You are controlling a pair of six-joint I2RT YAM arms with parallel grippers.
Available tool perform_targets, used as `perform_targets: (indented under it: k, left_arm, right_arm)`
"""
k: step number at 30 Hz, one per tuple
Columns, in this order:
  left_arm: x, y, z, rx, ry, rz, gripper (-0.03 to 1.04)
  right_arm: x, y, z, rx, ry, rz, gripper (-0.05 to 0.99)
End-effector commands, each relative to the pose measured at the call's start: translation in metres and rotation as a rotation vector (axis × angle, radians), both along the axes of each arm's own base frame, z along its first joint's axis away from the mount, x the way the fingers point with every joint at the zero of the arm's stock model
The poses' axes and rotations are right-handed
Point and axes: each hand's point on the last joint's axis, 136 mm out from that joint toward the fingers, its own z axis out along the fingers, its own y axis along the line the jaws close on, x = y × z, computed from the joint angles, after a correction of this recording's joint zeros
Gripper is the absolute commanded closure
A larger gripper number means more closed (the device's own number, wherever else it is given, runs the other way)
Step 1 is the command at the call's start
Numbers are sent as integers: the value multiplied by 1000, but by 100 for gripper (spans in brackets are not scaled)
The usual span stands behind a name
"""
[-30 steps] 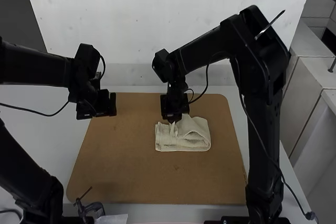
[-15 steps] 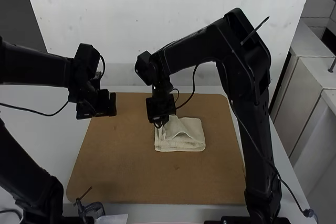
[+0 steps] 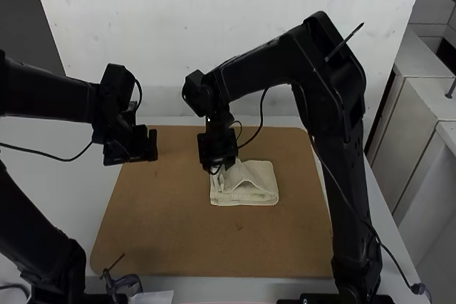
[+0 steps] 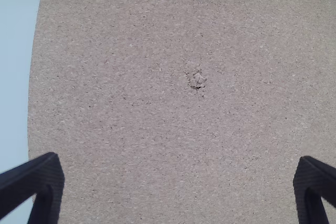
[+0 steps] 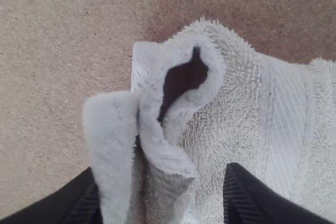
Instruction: Fold the towel.
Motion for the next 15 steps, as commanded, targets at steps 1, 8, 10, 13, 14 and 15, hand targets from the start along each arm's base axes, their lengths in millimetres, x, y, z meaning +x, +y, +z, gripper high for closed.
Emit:
perform_targets:
  k: [1, 8, 10, 13, 14, 15]
  left_arm:
    - [2, 1, 3, -10, -15, -3, 3]
    - [0, -5, 3, -14, -13, -13, 3]
    - [-1, -6, 2, -14, -11, -15, 3]
    - [-2, -6, 1, -14, -10, -16, 3]
    - [-2, -6, 1, -14, -8, -15, 3]
    - [-2, -6, 1, -15, -6, -14, 3]
  right_arm:
    - [28, 0, 77, 150, -148, -59, 74]
    - [31, -29, 77, 129, -152, -96, 92]
    - [27, -33, 63, 114, -140, -91, 92]
    - [21, -32, 36, 77, -120, -76, 92]
    - [18, -30, 28, 60, -113, -67, 92]
    - [16, -28, 22, 53, -108, -58, 92]
